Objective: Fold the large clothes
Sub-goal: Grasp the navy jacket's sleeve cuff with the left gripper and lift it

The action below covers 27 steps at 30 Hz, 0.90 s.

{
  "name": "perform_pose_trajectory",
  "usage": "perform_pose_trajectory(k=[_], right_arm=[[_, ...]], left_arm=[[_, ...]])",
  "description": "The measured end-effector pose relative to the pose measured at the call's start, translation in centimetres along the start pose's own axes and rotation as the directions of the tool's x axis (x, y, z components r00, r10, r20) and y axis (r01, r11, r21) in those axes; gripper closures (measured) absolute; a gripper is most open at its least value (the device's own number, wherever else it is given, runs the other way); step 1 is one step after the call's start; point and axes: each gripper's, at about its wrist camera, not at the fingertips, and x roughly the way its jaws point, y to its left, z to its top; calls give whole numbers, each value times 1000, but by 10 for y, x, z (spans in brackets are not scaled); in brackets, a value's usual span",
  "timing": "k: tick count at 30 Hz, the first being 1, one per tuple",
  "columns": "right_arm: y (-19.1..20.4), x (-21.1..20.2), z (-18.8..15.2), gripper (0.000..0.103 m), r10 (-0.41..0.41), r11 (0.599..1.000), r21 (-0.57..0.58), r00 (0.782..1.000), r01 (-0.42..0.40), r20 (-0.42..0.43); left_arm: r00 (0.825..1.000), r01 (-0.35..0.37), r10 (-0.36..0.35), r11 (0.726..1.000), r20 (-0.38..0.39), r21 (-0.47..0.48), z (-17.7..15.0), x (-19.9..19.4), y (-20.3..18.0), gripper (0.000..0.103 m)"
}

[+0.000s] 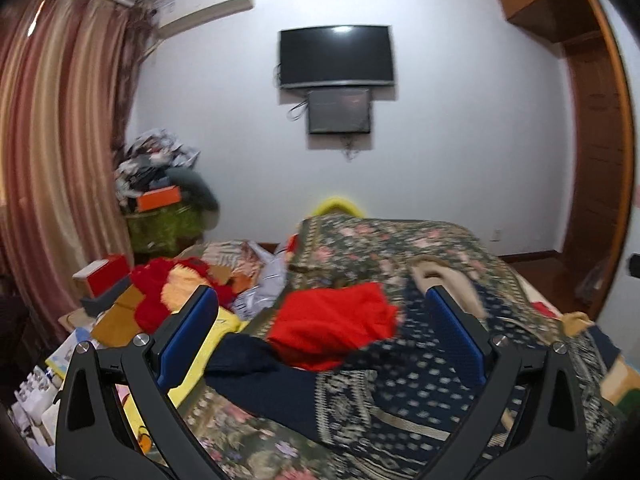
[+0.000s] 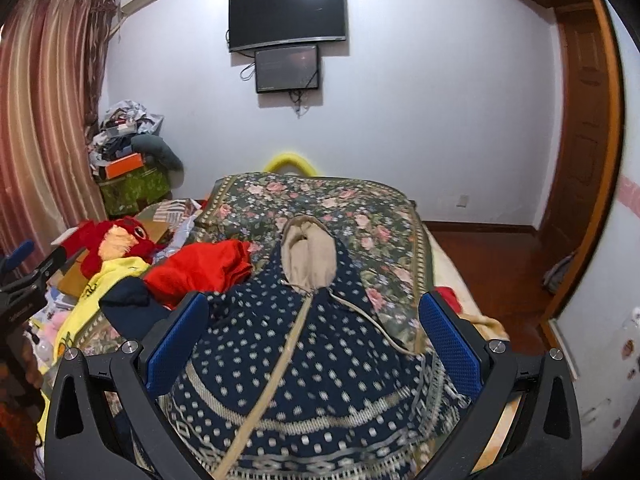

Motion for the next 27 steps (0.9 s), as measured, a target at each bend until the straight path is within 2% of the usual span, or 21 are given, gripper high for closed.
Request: perform_pose_trajectory(k=[4,7,10,12,13,14,15,17,19,21,23,24,25,27], right_arm=[[-8,31,5,0,23,1000,21,999,-22,-27],[-11,58,3,0,36,999,27,995,-34,-91],[-14,86,-7,0,126,991,64,978,-117,-164],[-15,105,-14,0,147,988,81,965,-132,-219],[-15,116,-19,0,138,989,82,958,-121,-253],[-14,127,-24,0,124,991,81,949,-105,-289],[-13,138,-30,0,115,992,80,937,-94,-330],[-13,155,-41,0,117,992,85,912,-91,-392],[-12,168,-50,0,128,991,92,888,-97,-442],[-10,177,-58,0,146,989,92,868,-116,-475],[-10,183,-61,0,150,988,92,859,-121,-490],[-10,184,-63,0,150,989,91,854,-120,-498],[-11,187,-64,0,150,989,91,851,-120,-503],[-13,191,-67,0,150,988,97,843,-117,-517]], left_arm=[[996,-57,55,998,-72,-21,-4,45,29,0],[983,-43,34,998,-183,-47,-18,80,50,0],[944,-16,-21,994,-329,-110,-43,118,72,0],[903,-7,-70,984,-425,-177,-65,141,87,0],[889,-6,-85,980,-451,-197,-73,146,91,0],[864,-5,-113,972,-490,-233,-85,156,100,0],[851,-6,-126,968,-509,-250,-93,159,104,0],[814,-14,-174,948,-554,-319,-112,173,118,0],[794,-17,-221,923,-567,-384,-124,182,132,0],[784,-22,-256,900,-566,-436,-131,189,144,0],[779,-40,-282,870,-561,-492,-139,199,160,8],[779,-54,-273,867,-564,-495,-141,204,165,11],[781,-70,-252,875,-572,-480,-142,210,168,16],[792,-120,-129,925,-597,-360,-138,219,169,17]])
